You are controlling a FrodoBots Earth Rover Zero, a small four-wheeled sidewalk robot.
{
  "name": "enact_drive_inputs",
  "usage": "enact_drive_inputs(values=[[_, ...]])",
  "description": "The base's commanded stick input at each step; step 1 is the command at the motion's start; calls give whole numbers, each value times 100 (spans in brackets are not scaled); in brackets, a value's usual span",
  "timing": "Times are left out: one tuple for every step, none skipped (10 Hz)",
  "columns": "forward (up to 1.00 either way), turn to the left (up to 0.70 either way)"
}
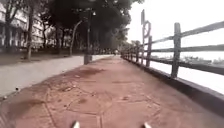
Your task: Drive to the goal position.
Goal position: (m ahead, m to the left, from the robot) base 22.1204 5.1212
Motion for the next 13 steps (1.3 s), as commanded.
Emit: enact_drive_inputs(values=[[50,0],[50,0],[50,0],[50,0],[50,0],[50,0],[50,0],[50,0],[50,0],[50,0],[50,0],[50,0],[50,0]])
